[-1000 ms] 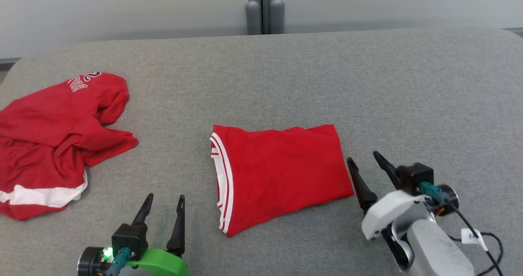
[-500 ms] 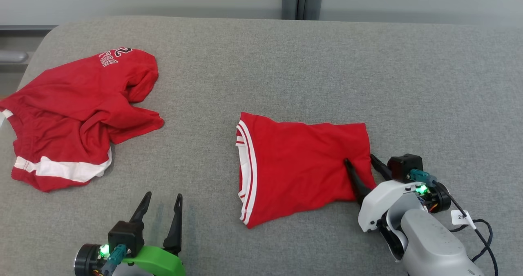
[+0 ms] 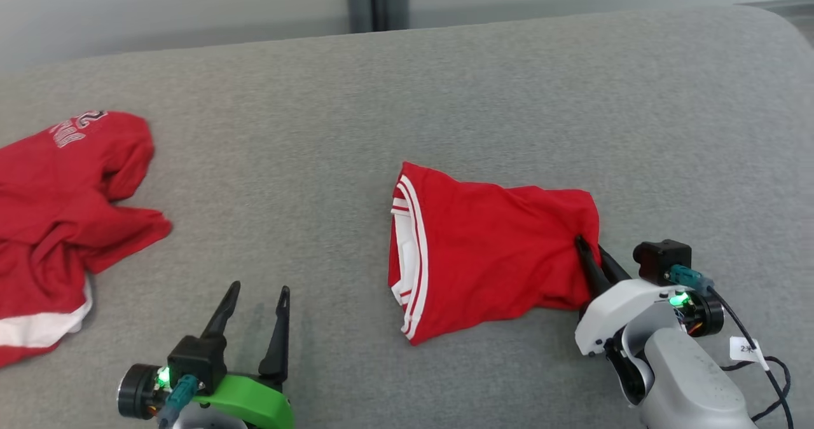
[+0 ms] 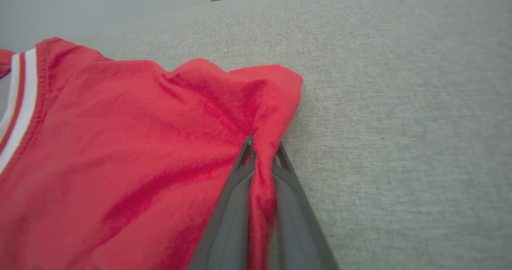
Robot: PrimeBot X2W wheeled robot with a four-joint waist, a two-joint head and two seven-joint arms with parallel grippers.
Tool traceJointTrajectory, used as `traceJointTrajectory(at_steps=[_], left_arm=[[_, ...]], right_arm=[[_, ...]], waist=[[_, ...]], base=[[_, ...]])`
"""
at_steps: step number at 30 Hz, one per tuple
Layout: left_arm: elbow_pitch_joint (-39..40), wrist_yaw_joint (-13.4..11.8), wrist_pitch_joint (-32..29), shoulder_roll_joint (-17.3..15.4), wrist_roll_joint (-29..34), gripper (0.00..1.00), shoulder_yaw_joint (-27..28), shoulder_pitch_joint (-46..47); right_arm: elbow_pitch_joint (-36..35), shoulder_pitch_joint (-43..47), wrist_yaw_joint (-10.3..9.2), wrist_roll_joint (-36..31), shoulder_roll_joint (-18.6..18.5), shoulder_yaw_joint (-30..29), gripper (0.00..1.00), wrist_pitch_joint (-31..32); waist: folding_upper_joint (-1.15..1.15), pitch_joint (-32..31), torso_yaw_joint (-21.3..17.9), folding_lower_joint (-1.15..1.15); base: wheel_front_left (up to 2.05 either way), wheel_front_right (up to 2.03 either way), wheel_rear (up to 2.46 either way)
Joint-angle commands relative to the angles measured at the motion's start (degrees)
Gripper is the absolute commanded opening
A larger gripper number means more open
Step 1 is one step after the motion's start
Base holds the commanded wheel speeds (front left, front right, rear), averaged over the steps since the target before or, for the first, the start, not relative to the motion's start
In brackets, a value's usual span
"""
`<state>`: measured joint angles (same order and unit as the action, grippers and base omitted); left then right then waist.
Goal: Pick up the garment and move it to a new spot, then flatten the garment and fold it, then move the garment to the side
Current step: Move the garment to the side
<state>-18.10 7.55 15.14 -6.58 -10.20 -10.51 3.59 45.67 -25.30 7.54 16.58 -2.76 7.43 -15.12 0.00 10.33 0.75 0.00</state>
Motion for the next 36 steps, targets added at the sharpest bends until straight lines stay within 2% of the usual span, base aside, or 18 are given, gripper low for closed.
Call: traceJointTrajectory(at_steps=[1,9,16,23,29,31,36], left_arm=[[0.81,-0.17,-0.05,-0.59,0.11,1.0,-0.56,-0.13],[2.97,-0.17,-0.05,-1.73,0.45,1.0,-2.4,-0.52],[3.83,-0.17,-0.05,-2.33,0.17,1.0,-3.51,-1.0],[4.31,-0.17,-0.05,-3.64,-0.33,1.0,-3.88,-0.94],[5.86,-0.17,-0.05,-6.34,-1.3,1.0,-4.3,1.01],[6.58,-0.17,-0.06,-7.45,-1.62,1.0,-4.43,1.68],[8.39,-0.17,-0.05,-10.0,-2.7,1.0,-5.17,3.98]], right_arm=[[-0.81,1.31,-0.11,-0.43,-0.28,-0.47,0.0,-0.02],[-4.28,4.19,-0.11,0.96,-0.28,1.41,0.0,-0.05],[-7.68,5.94,-0.11,2.62,-0.17,2.51,0.0,-0.06],[-10.56,2.95,-0.11,-0.4,-0.18,3.77,0.0,-0.06],[-9.96,-5.69,-0.11,-6.2,-0.22,2.21,0.0,-0.06],[-8.41,-9.74,-0.11,-8.85,-0.22,0.41,0.0,-0.06],[-3.37,-20.13,-0.11,-20.82,-0.19,-10.41,0.0,0.63]], waist=[[0.0,0.42,-10.43,0.0],[0.0,1.67,-23.94,0.0],[0.0,2.72,-29.26,0.0],[0.0,4.91,-28.36,0.0],[0.0,9.42,-24.16,0.0],[0.0,11.07,-22.63,0.0],[0.0,15.68,-18.45,0.0]], base=[[0.0,0.0,0.0],[0.0,0.0,0.0],[0.0,0.0,0.0],[0.0,0.0,0.0],[0.0,0.0,0.0],[0.0,0.0,0.0],[0.0,0.0,0.0]])
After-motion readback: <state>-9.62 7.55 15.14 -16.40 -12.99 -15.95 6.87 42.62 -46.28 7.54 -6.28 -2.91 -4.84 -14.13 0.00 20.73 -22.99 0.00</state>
